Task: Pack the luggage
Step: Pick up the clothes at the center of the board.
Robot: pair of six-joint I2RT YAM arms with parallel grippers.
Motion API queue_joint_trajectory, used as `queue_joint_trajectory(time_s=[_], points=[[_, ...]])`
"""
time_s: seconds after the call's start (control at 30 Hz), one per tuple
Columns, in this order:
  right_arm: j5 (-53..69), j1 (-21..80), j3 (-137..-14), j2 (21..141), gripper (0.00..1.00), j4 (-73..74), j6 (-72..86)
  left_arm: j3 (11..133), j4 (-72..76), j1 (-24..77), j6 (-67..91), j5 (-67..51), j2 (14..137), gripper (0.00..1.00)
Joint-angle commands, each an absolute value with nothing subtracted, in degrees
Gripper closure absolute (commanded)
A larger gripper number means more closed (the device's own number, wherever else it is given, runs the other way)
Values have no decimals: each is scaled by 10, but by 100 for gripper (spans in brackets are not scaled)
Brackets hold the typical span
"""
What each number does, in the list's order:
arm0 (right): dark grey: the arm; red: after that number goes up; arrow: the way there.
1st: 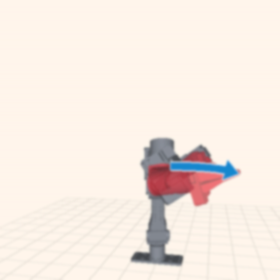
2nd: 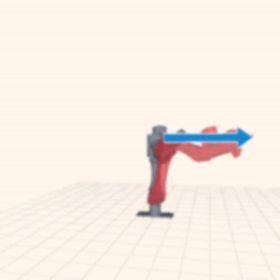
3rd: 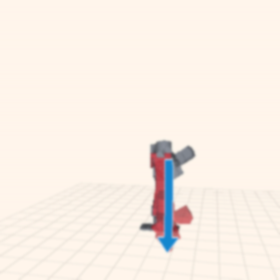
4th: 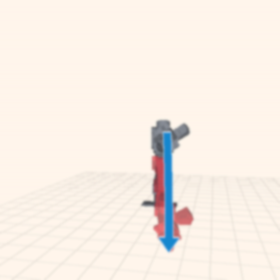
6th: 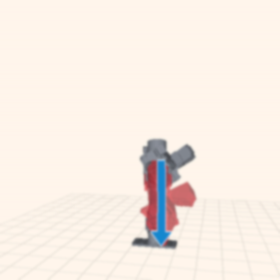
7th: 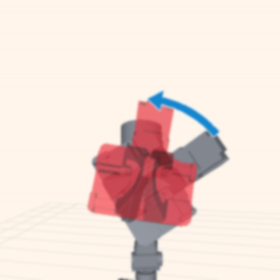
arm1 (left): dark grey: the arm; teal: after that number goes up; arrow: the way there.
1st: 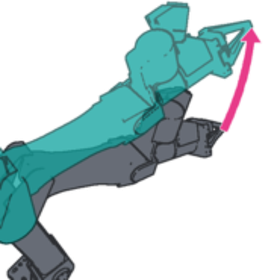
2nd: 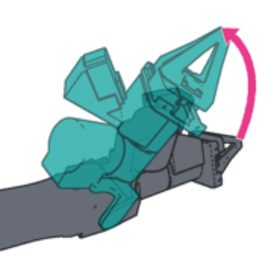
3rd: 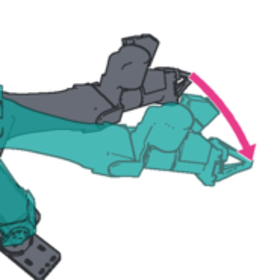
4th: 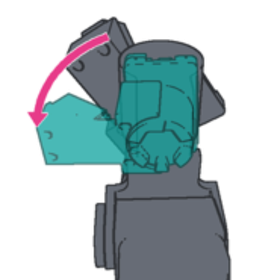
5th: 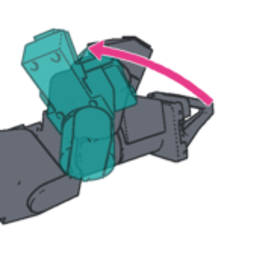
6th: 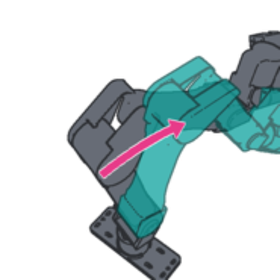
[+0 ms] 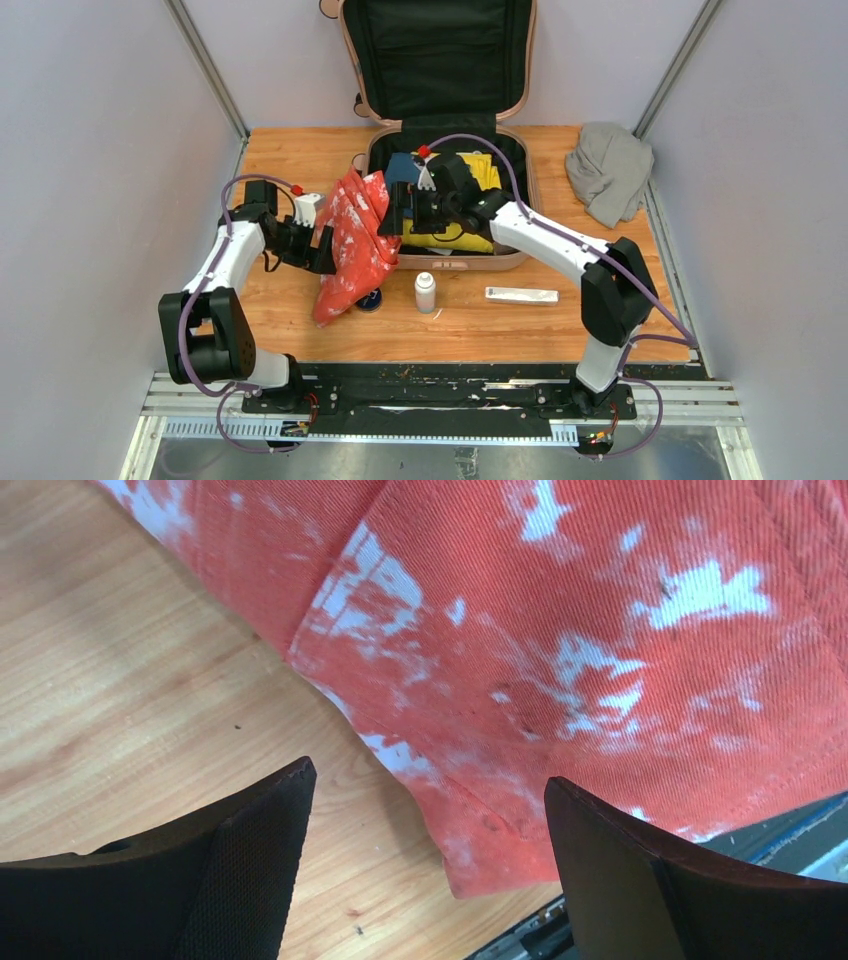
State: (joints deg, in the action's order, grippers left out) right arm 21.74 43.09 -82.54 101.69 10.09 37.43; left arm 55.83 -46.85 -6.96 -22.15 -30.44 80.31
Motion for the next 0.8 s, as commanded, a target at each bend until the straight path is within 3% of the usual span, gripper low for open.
queue_joint_trajectory(time_s=[0.0, 0.27, 0.57, 0.77], points=[[189, 437, -826, 985, 0, 144, 337, 550, -421, -71, -208, -297, 806, 11], [365, 435, -805, 1057, 0, -23, 488, 535, -369, -70, -174, -263, 790, 14], [249, 440, -891, 1050, 0, 223, 356, 513, -327, -39, -169, -226, 794, 14], [218, 440, -898, 1050, 0, 291, 316, 502, -308, -29, -163, -219, 805, 14]])
